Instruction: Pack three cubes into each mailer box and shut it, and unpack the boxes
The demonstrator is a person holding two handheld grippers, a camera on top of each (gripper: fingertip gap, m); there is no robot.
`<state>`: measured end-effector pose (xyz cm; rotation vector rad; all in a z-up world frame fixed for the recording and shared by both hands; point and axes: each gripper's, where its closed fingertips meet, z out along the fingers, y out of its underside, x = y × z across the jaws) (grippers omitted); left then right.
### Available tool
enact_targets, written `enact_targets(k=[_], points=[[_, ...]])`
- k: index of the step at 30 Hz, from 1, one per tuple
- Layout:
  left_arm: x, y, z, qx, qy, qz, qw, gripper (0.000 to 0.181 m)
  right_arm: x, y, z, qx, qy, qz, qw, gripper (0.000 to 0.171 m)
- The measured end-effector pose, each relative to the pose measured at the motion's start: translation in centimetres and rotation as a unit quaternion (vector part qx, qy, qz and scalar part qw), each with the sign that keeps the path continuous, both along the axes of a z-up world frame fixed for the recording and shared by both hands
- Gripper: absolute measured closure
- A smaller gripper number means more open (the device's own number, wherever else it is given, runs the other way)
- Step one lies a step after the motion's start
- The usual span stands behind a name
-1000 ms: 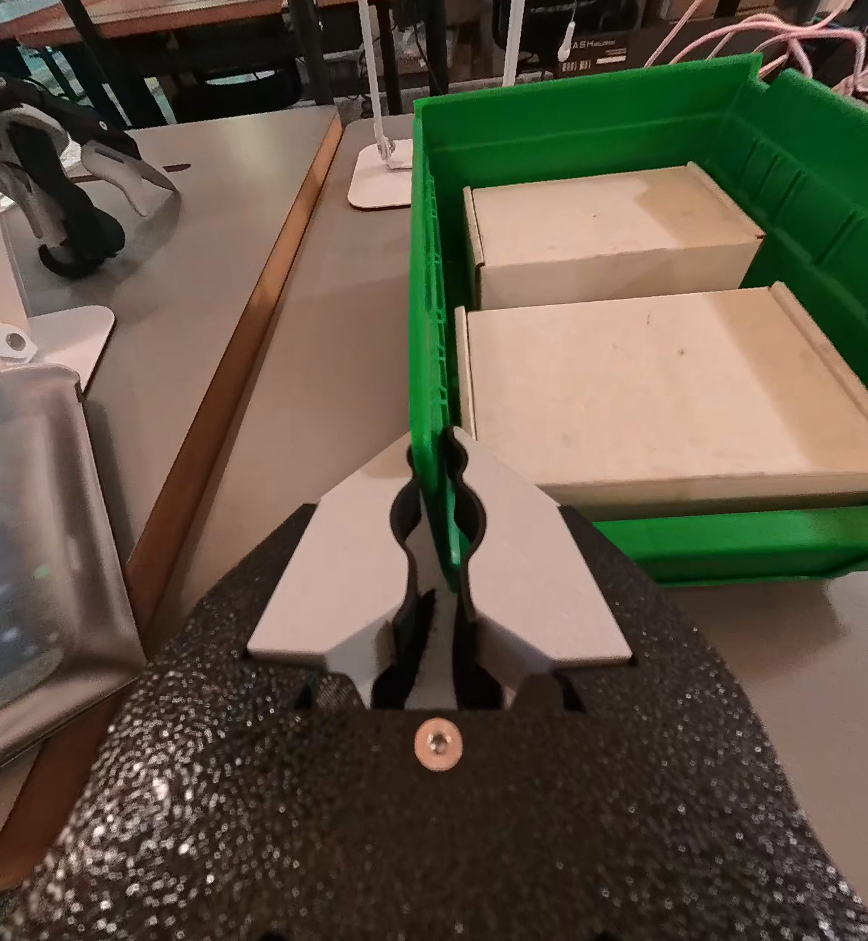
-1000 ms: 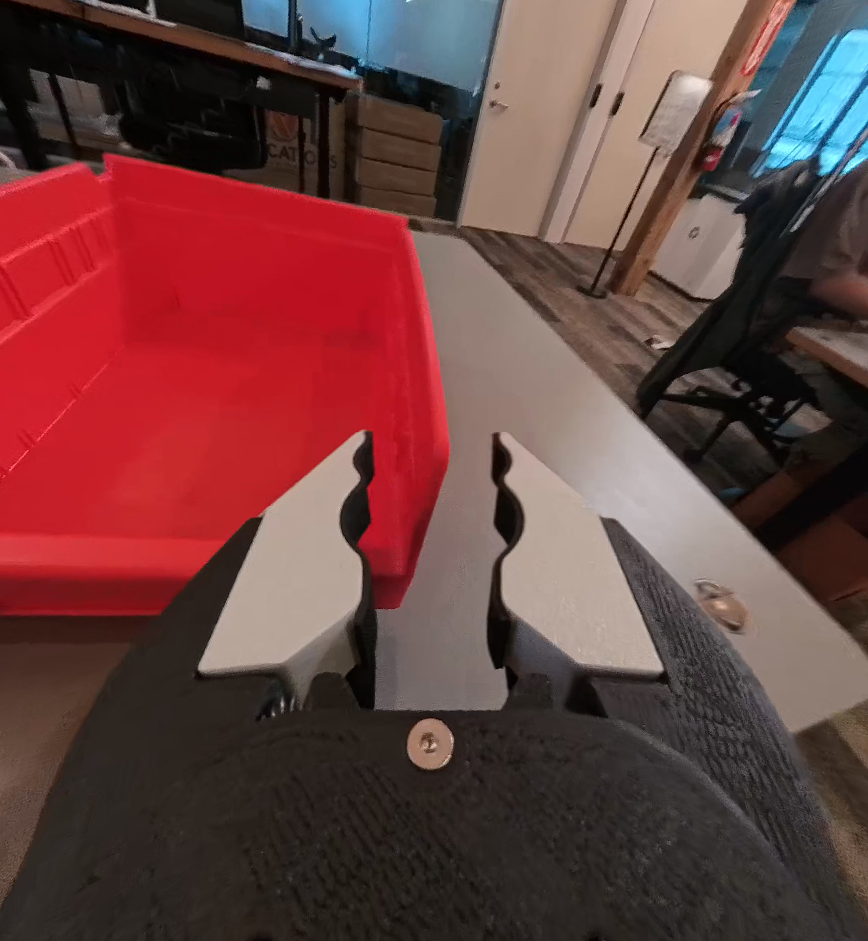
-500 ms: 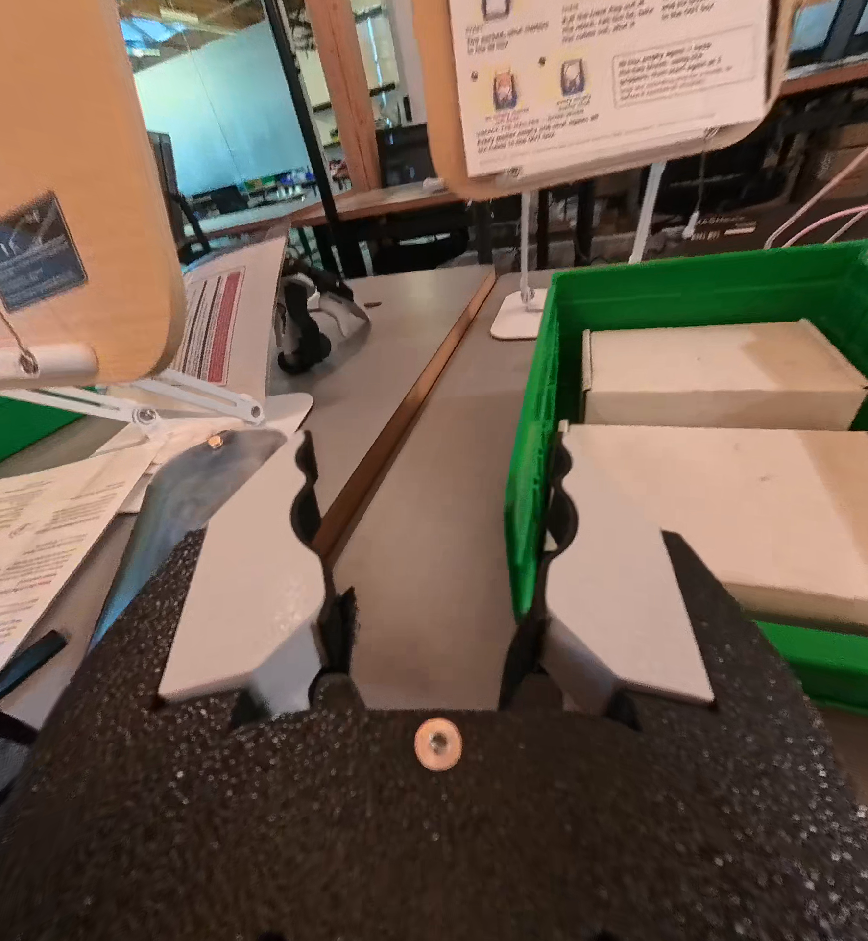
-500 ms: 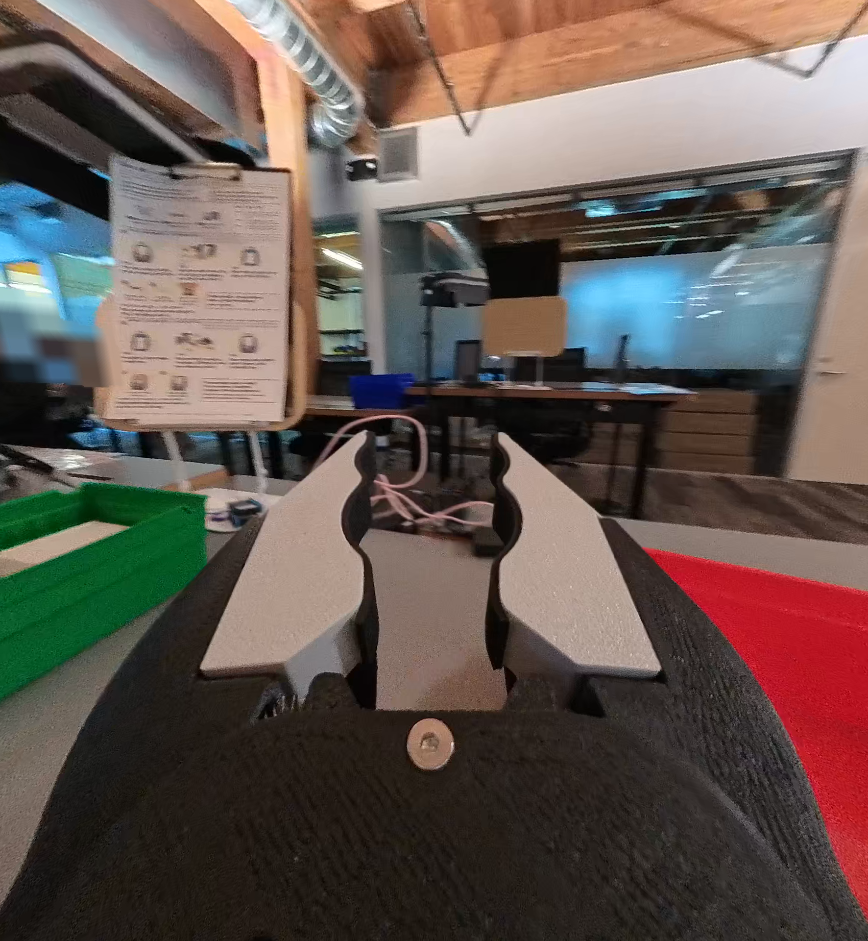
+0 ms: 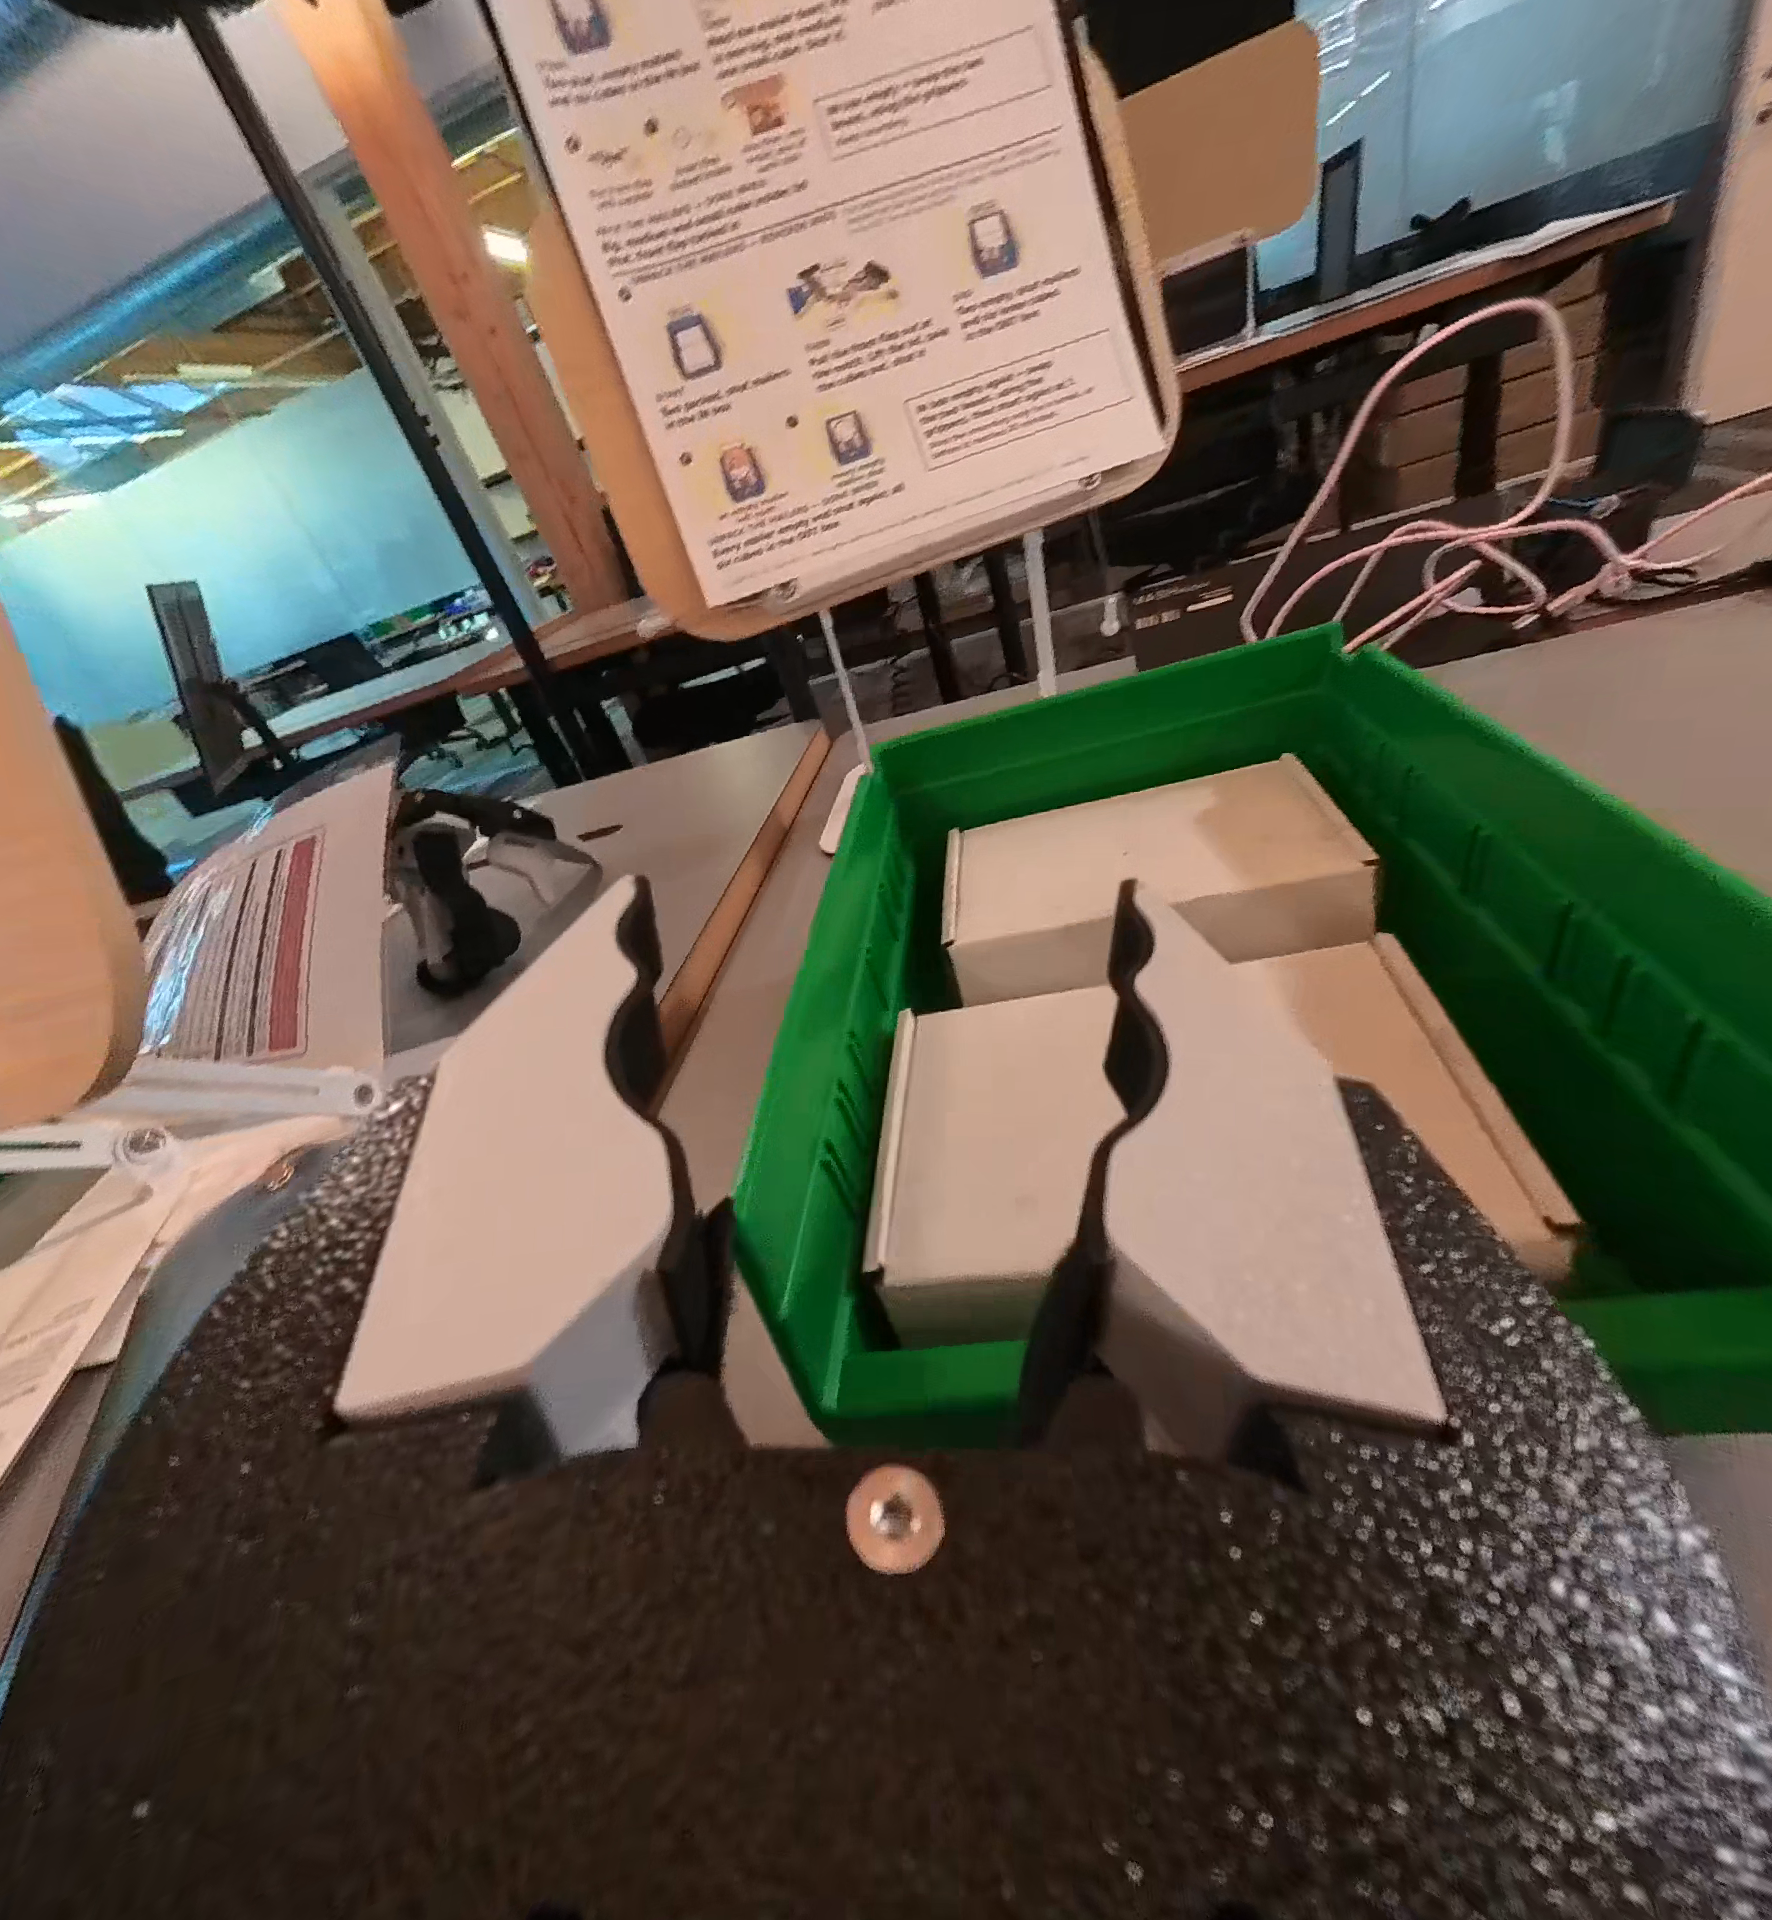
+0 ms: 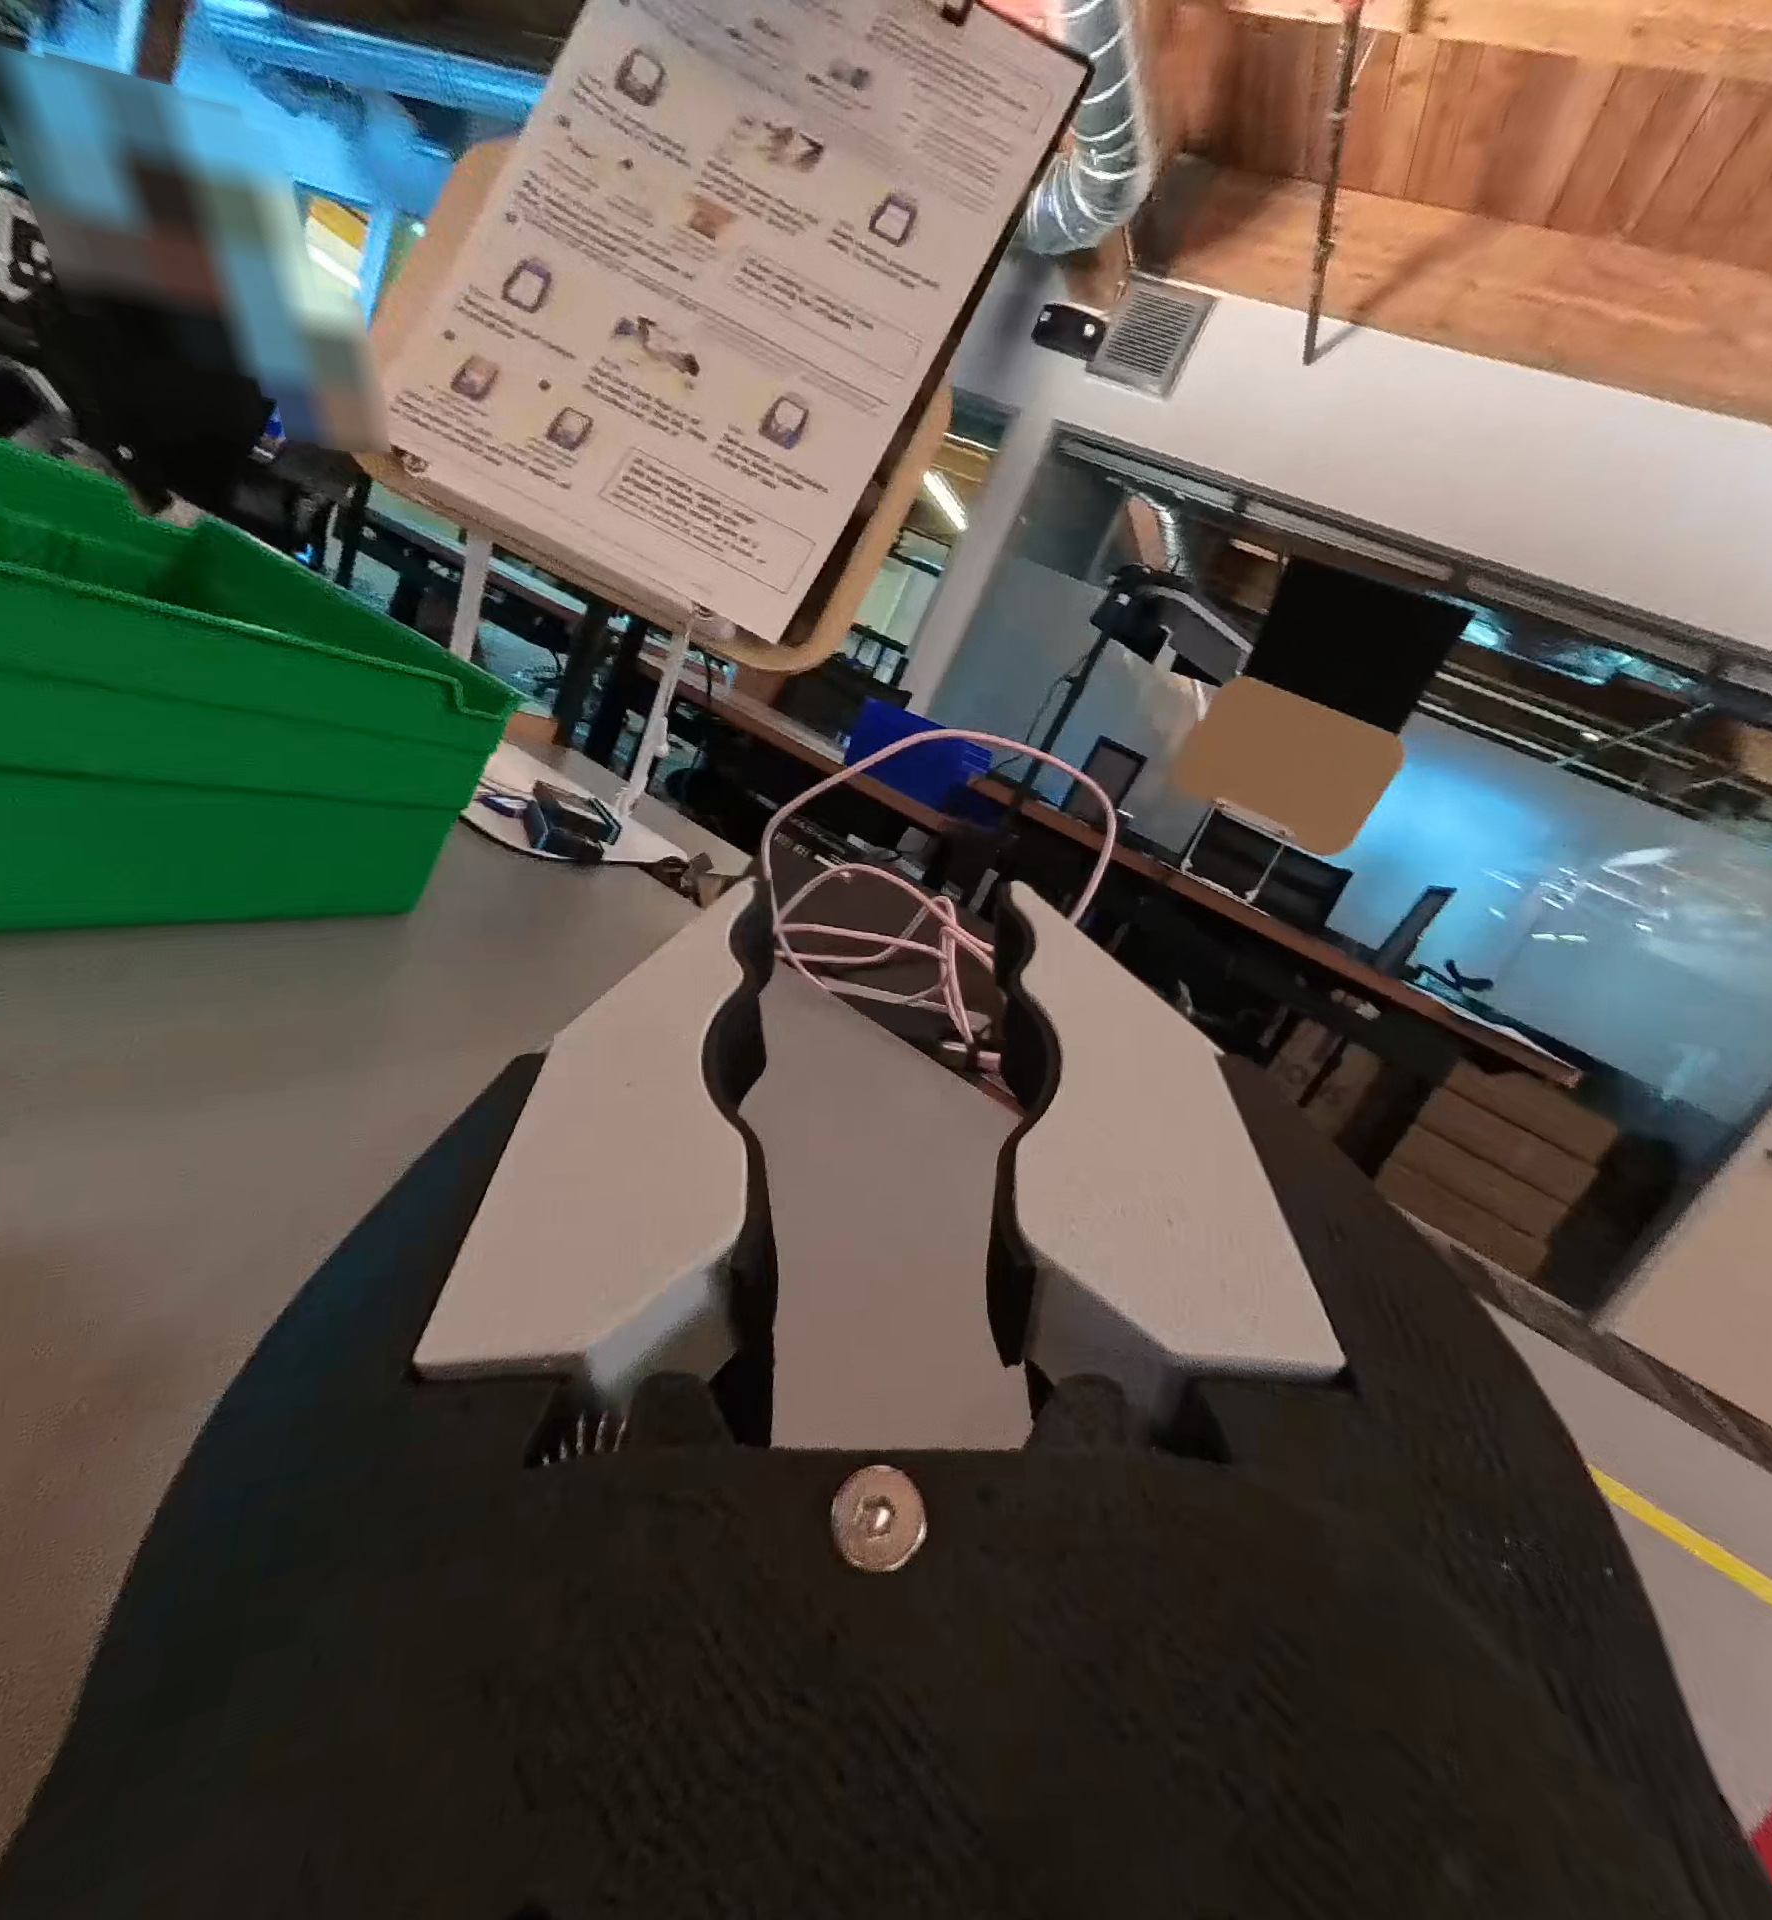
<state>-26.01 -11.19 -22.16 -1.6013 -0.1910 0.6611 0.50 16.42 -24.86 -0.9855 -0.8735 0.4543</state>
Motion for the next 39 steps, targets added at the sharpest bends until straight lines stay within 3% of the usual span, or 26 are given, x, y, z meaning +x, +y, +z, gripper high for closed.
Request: enact_targets(k=[4, 7, 13, 21, 28, 39], points=[[1.6, 0.8, 0.1, -0.024, 0.037, -0.051, 0.998, 0.094, -0.1, -0.3, -0.2, -0.003, -0.004, 0.011, 1.000, 0.130], [2.9, 1.0, -0.9, -0.093, 0.085, -0.116, 0.985, 0.099, -0.5, -0.4, -0.4, -0.003, -0.009, 0.015, 1.000, 0.131], [5.0, 1.4, -4.0, -0.259, 0.127, -0.258, 0.922, 0.098, -1.4, -1.1, -0.8, 0.005, -0.026, 0.027, 0.999, 0.132], [4.2, 2.8, -7.9, -0.421, 0.163, -0.293, 0.843, 0.091, -1.2, -0.8, -1.0, -0.001, -0.028, 0.021, 0.999, 0.132], [3.7, 3.4, -9.2, -0.442, 0.098, -0.314, 0.835, 0.087, -1.7, -0.4, -1.1, -0.002, -0.033, 0.012, 0.999, 0.131], [3.2, 4.6, -9.6, -0.447, 0.123, -0.320, 0.826, 0.074, -2.8, -3.0, -1.4, 0.037, -0.069, 0.048, 0.996, 0.130]])
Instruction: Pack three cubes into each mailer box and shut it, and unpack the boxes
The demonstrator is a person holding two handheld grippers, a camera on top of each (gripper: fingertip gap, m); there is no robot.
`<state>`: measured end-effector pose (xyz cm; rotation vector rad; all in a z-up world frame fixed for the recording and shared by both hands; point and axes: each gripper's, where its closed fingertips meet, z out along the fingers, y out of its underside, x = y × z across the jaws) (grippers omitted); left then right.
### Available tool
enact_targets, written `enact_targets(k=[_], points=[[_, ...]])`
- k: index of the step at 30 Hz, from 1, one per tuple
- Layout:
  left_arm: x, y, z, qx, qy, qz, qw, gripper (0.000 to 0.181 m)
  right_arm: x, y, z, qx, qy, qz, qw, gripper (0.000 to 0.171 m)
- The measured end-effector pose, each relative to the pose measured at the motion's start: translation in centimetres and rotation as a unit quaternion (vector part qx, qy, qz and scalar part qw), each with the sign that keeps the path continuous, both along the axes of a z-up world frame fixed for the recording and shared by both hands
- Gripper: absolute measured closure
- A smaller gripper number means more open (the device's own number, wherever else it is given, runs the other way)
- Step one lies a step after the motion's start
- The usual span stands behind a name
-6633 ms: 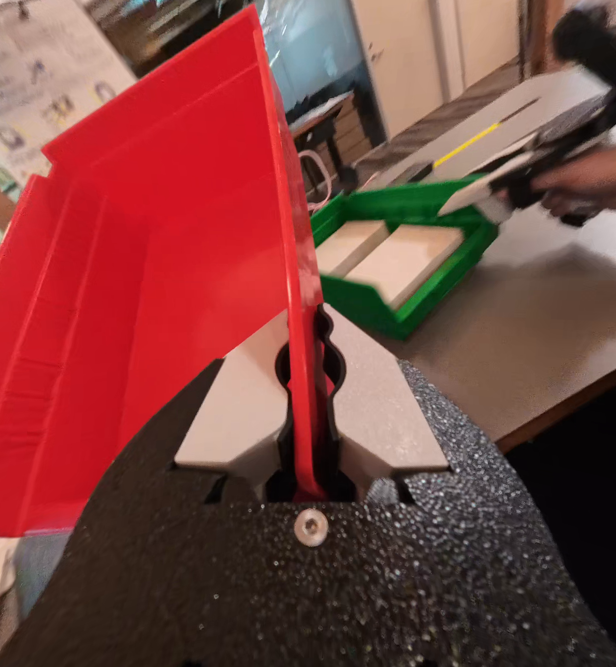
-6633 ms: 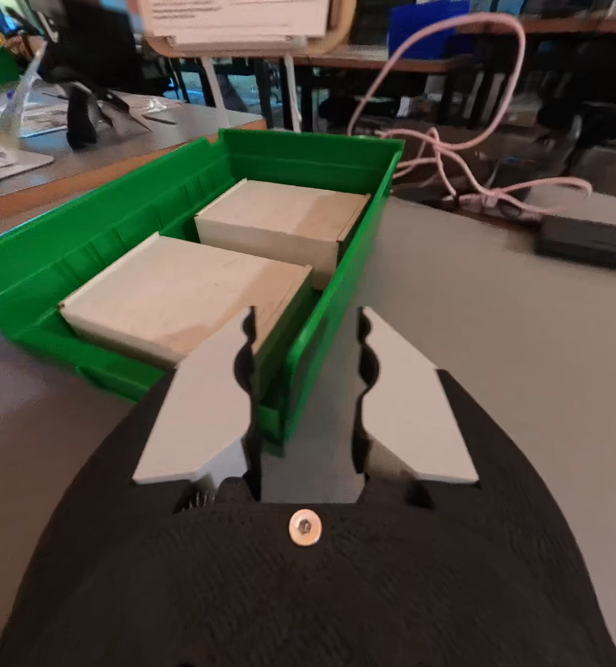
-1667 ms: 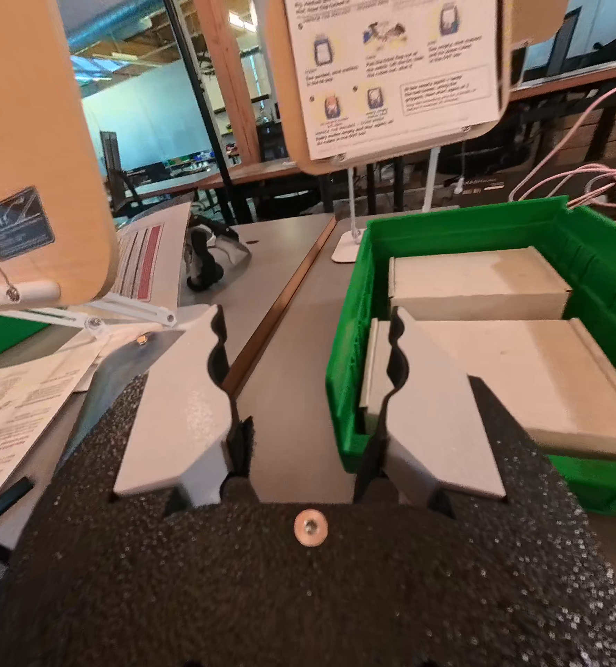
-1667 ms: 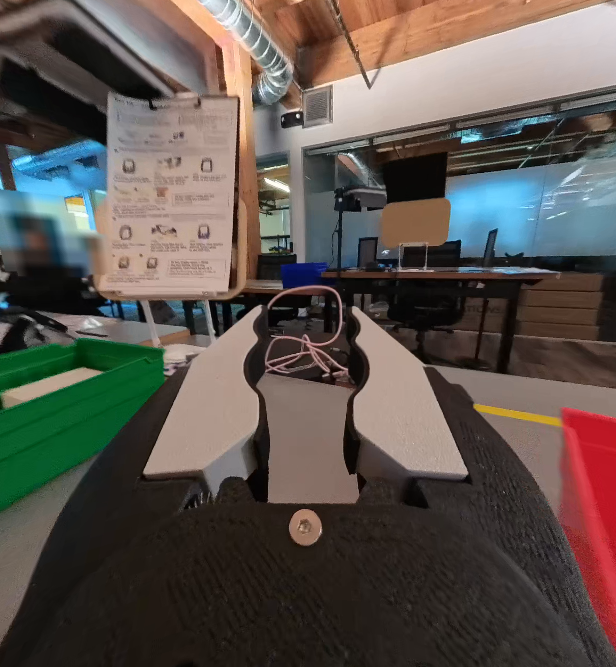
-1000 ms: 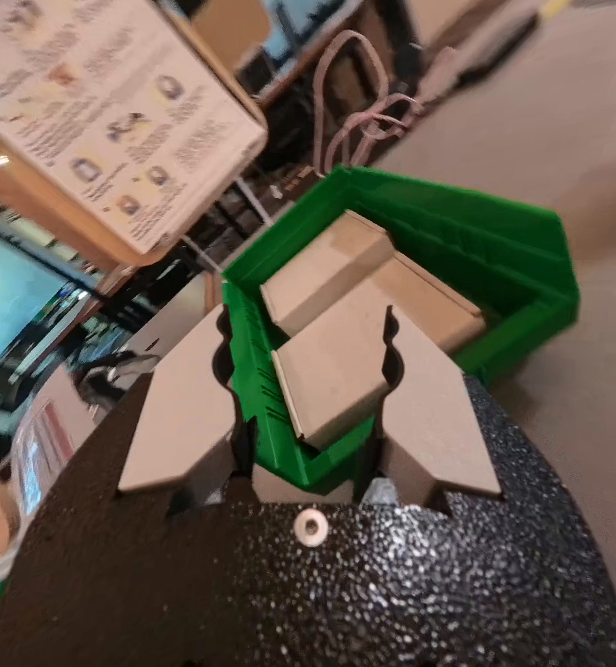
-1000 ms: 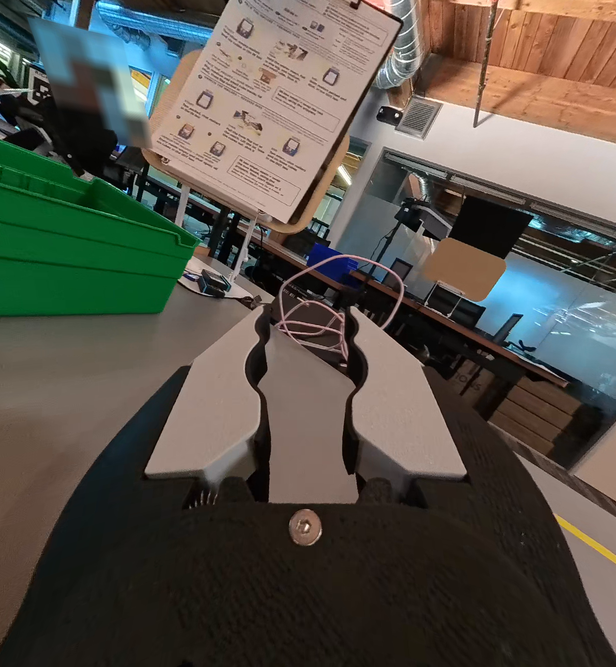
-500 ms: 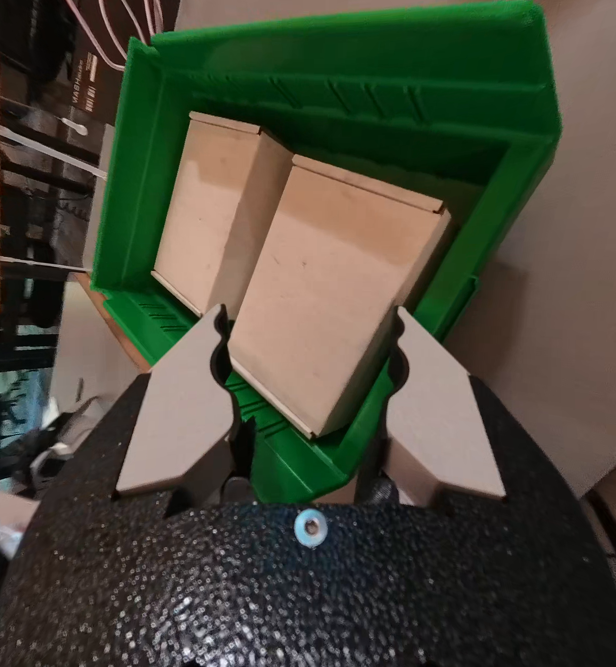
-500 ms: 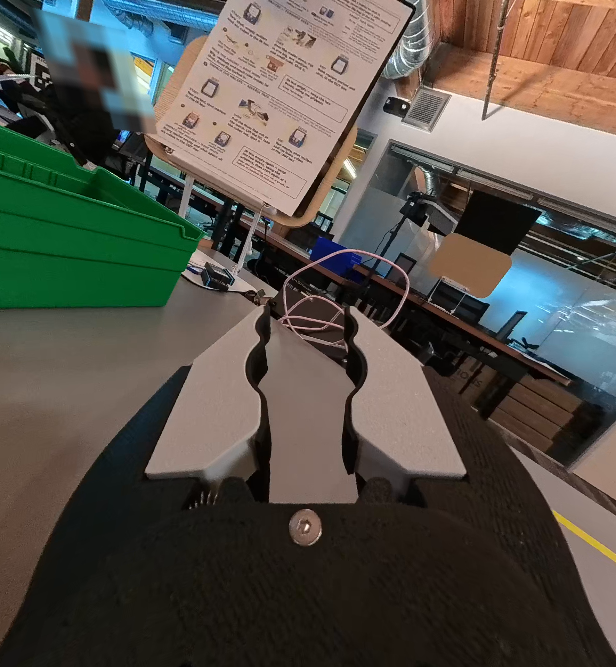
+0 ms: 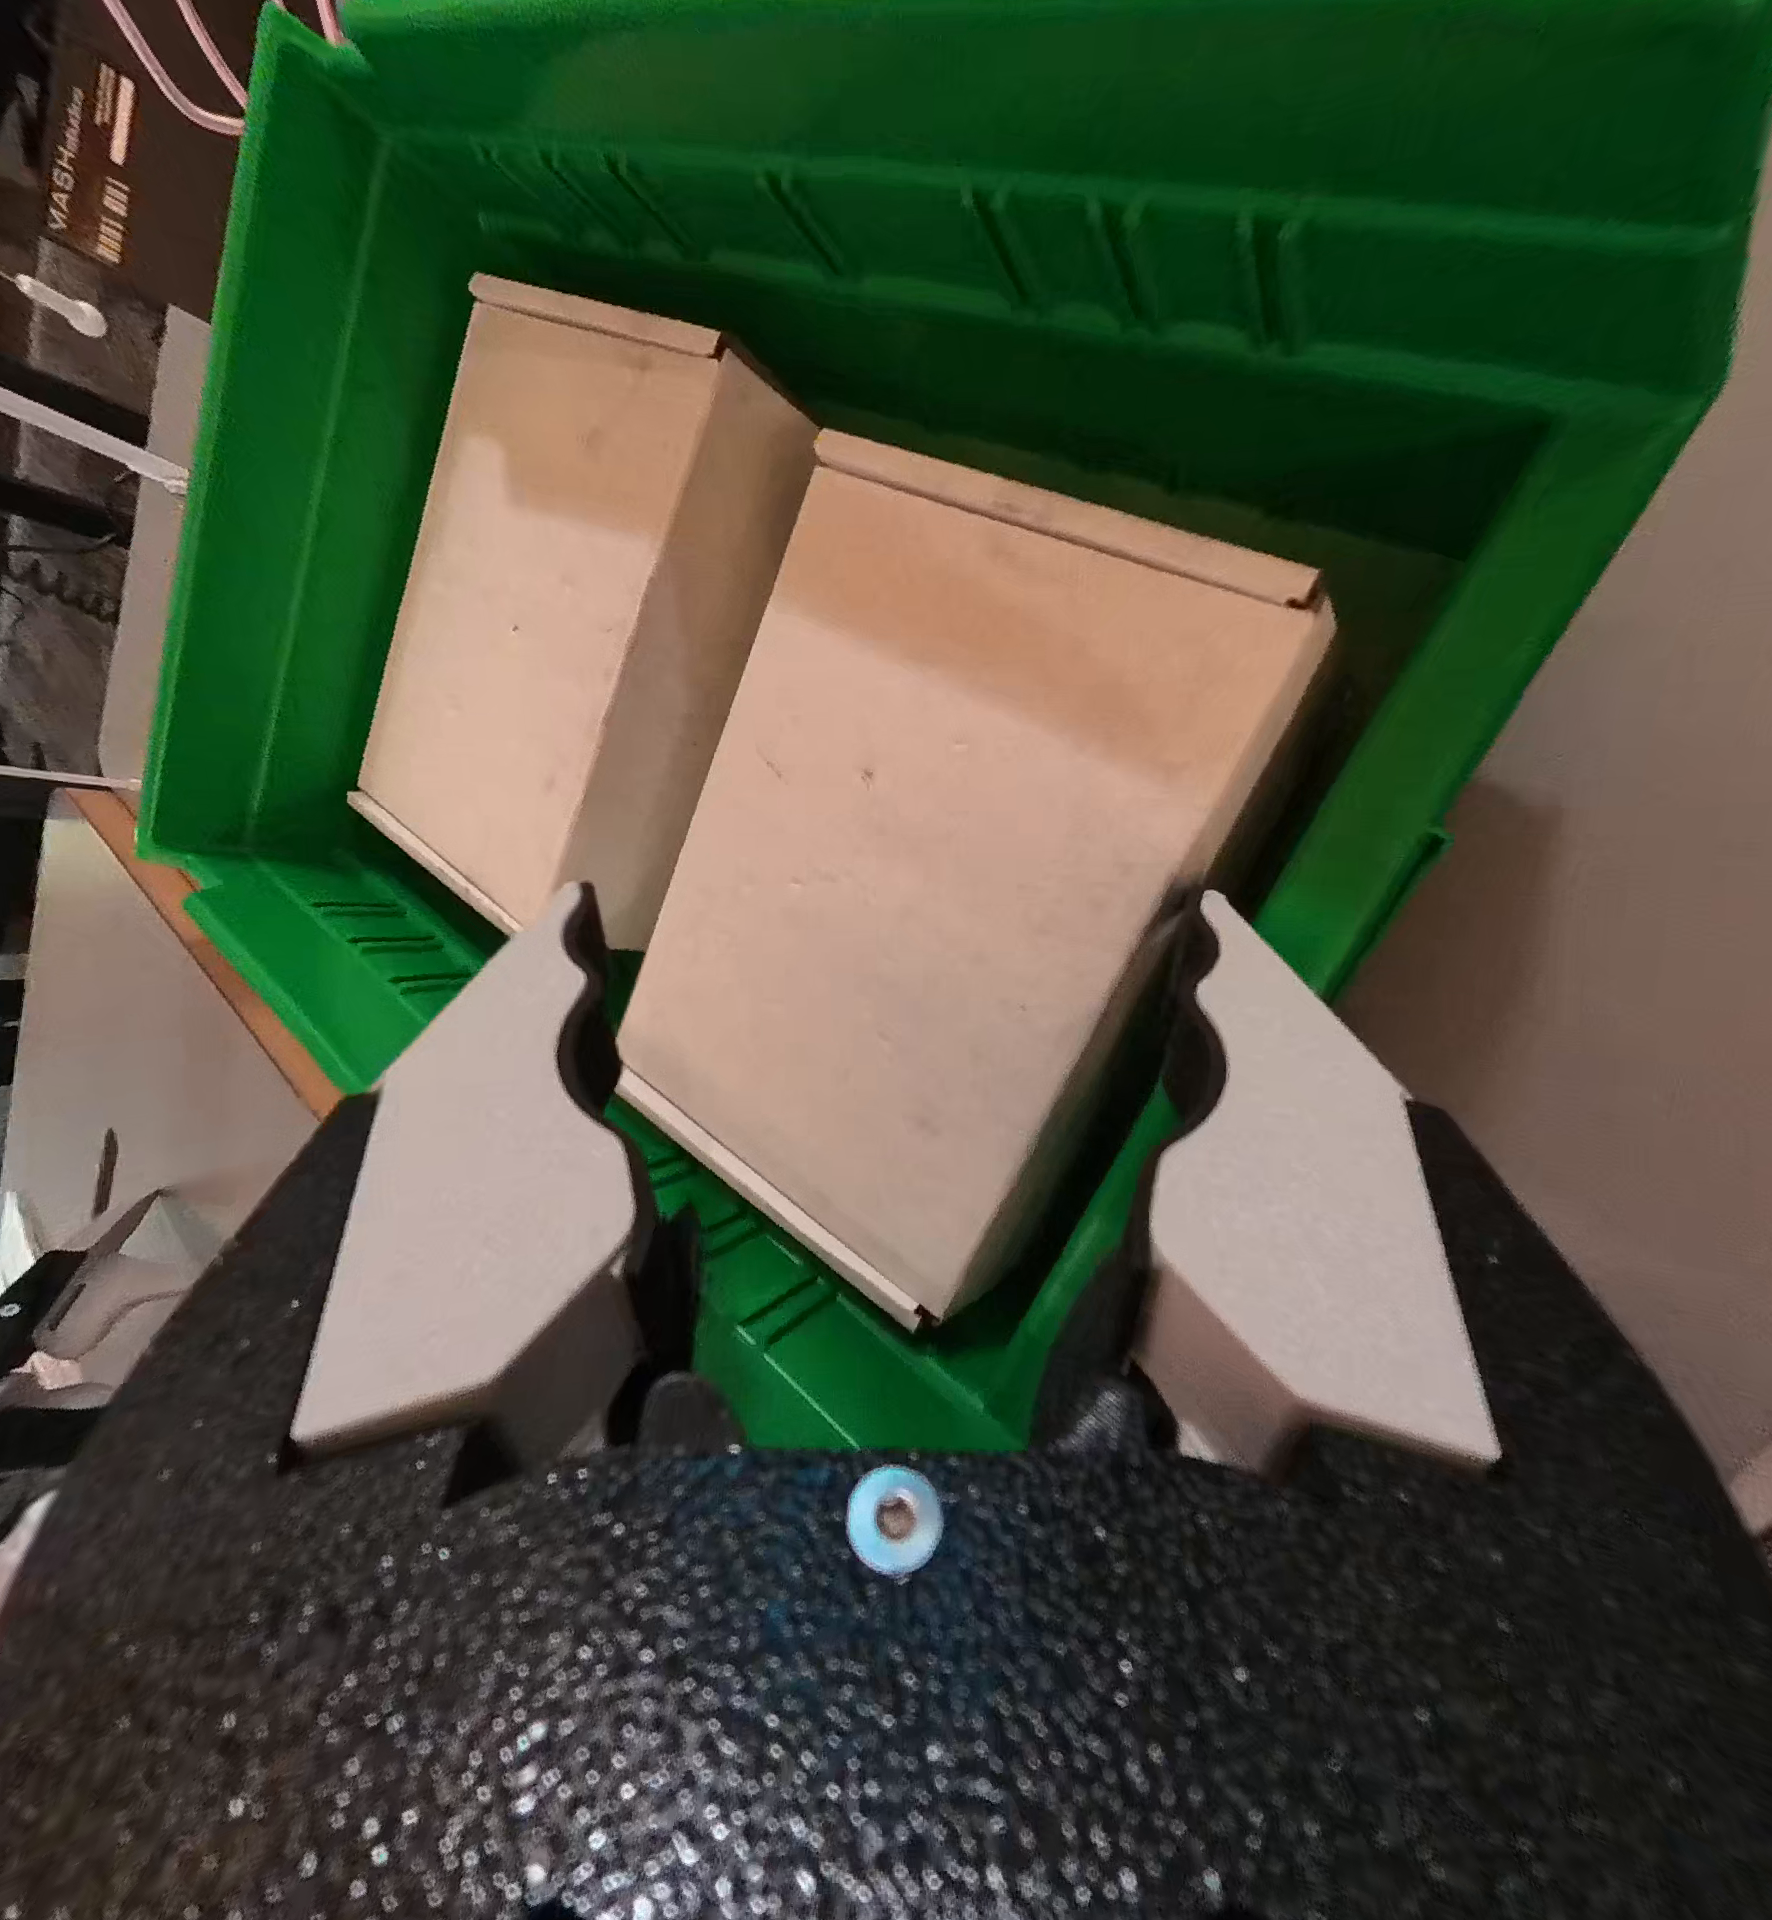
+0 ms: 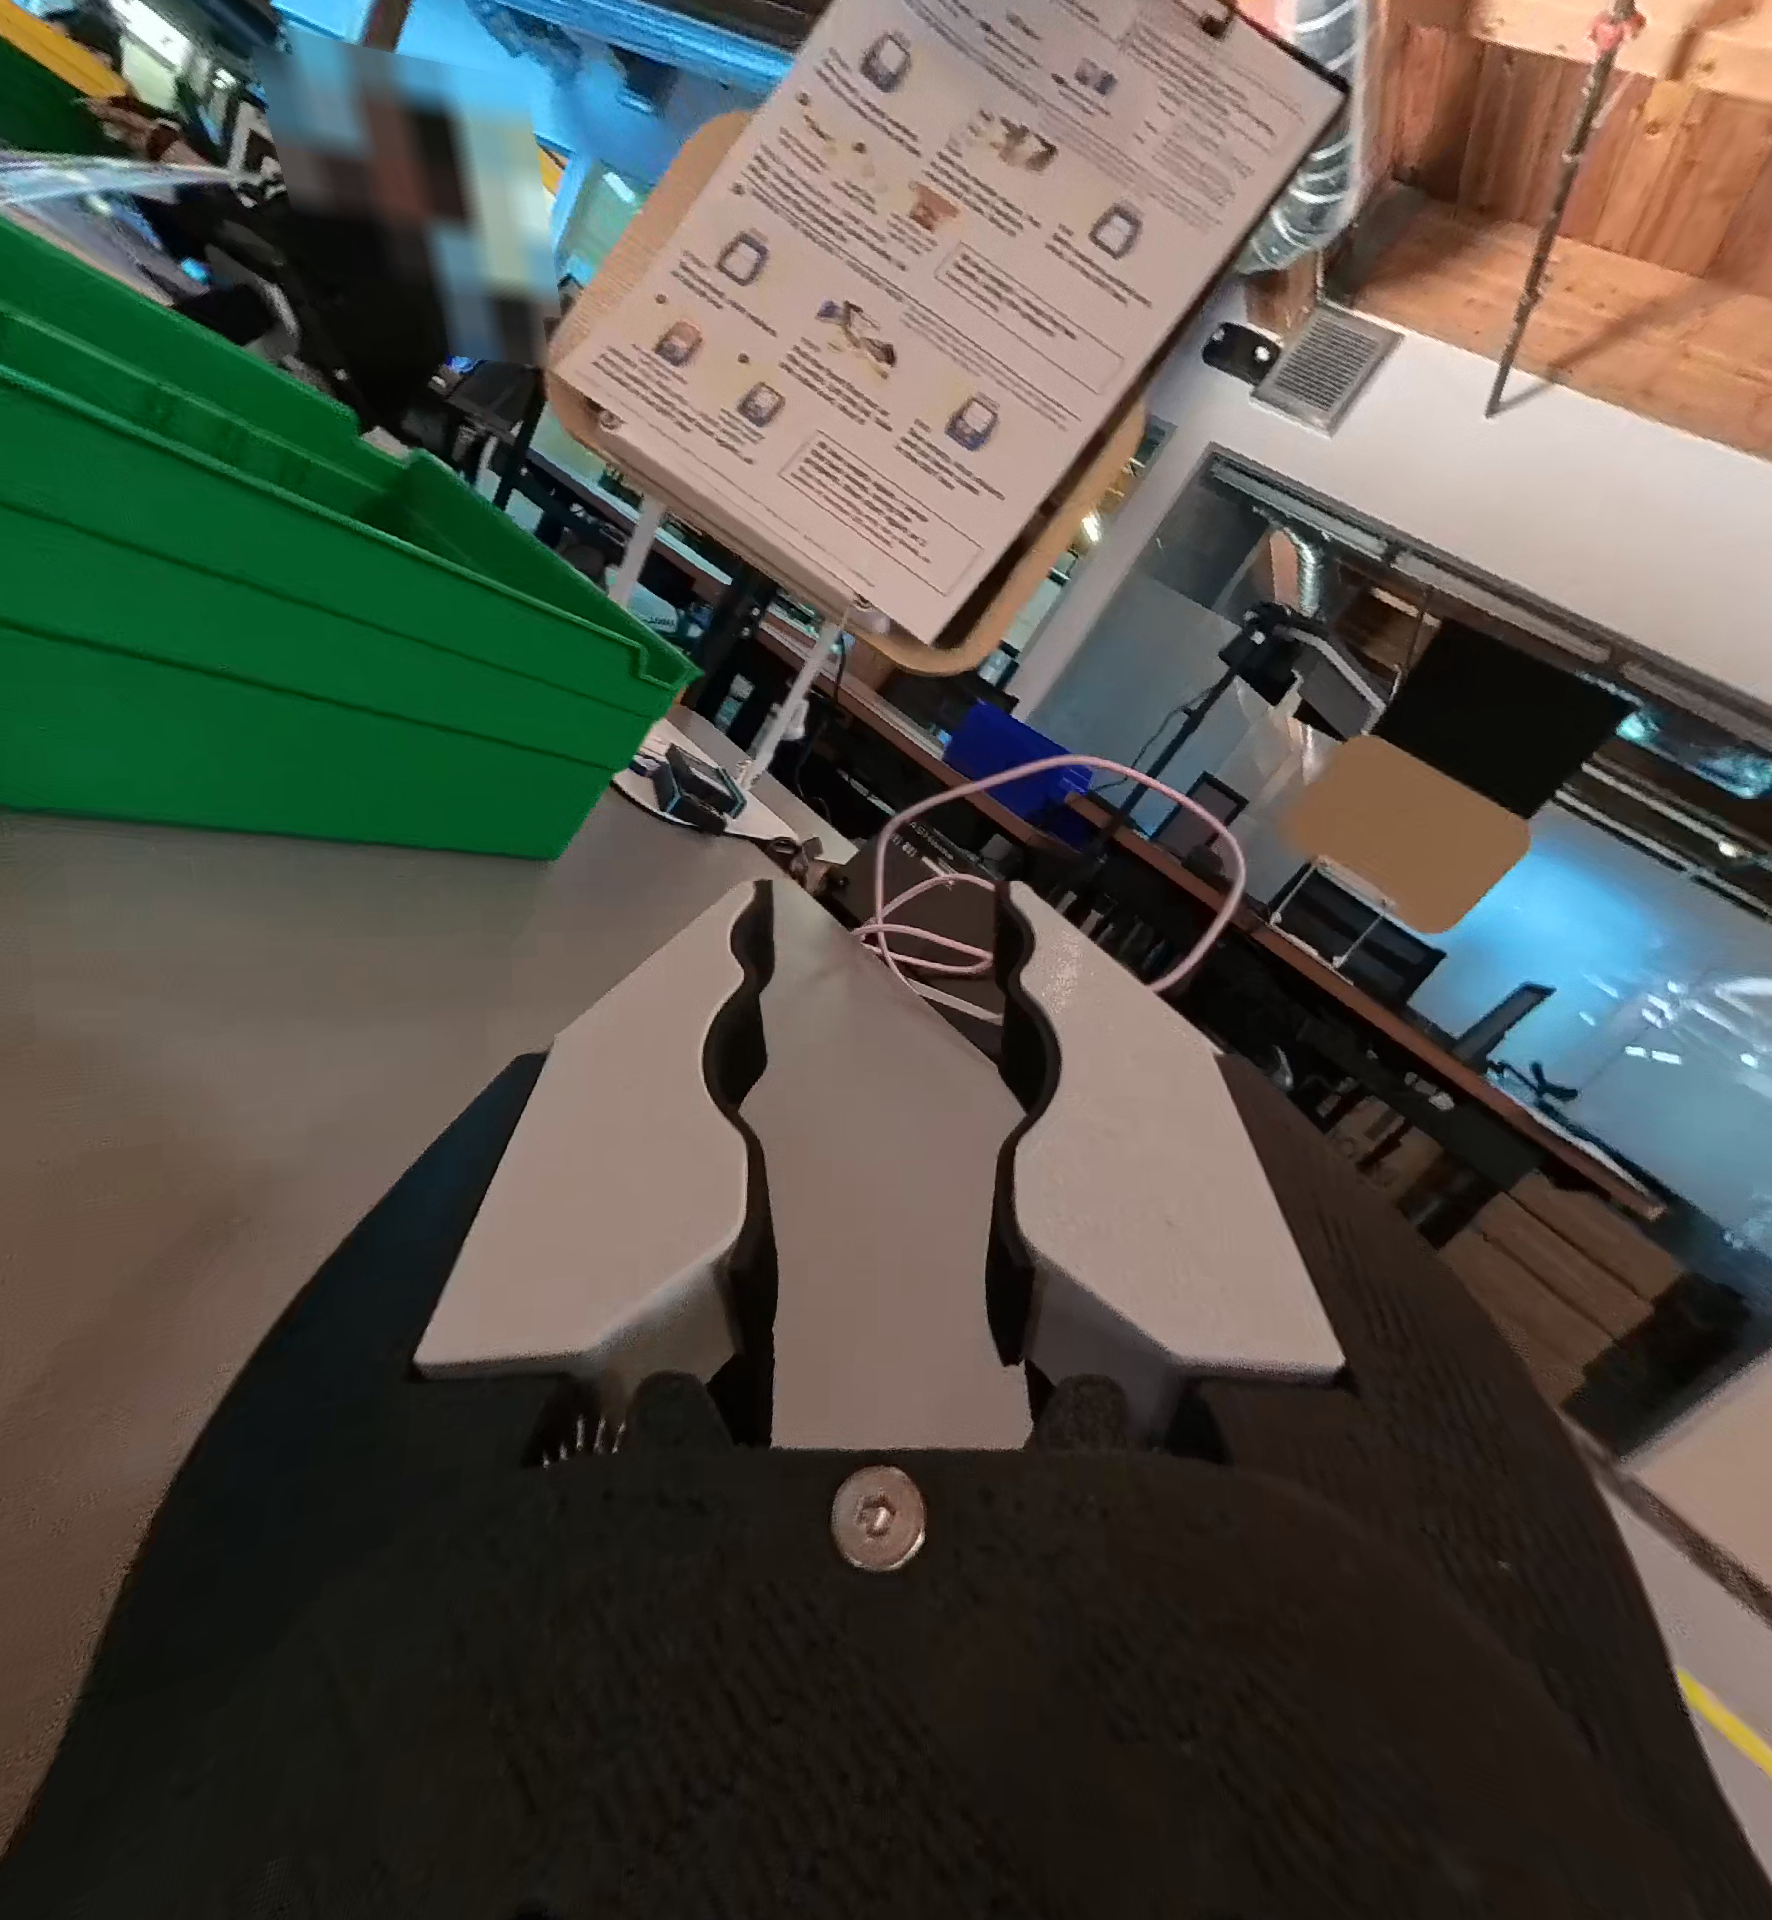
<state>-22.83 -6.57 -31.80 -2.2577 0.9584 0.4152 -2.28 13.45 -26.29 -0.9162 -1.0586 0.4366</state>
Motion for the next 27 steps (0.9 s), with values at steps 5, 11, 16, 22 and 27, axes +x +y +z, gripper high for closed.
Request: enact_targets(k=[5, 11, 16, 22, 27], points=[[0.2, 0.4, 0.4, 0.041, 0.062, -0.031, 0.997, 0.076, -1.5, -2.7, -0.4, 0.043, -0.032, 0.028, 0.998, 0.130], [0.0, 0.4, 1.5, 0.145, 0.100, -0.036, 0.984, 0.075, -2.7, -5.3, -0.3, 0.091, -0.054, 0.053, 0.993, 0.130], [-0.5, 0.4, 3.9, 0.254, 0.174, -0.019, 0.951, 0.085, -4.7, -9.2, 2.1, 0.124, -0.064, 0.104, 0.985, 0.129], [-1.4, 0.8, 5.2, 0.281, 0.144, 0.011, 0.949, 0.080, -9.6, -15.6, 1.6, 0.068, -0.181, 0.250, 0.949, 0.116], [-1.8, 1.6, 6.2, 0.277, 0.144, 0.021, 0.950, 0.071, -13.6, -18.4, 1.4, 0.039, -0.295, 0.295, 0.908, 0.100]])
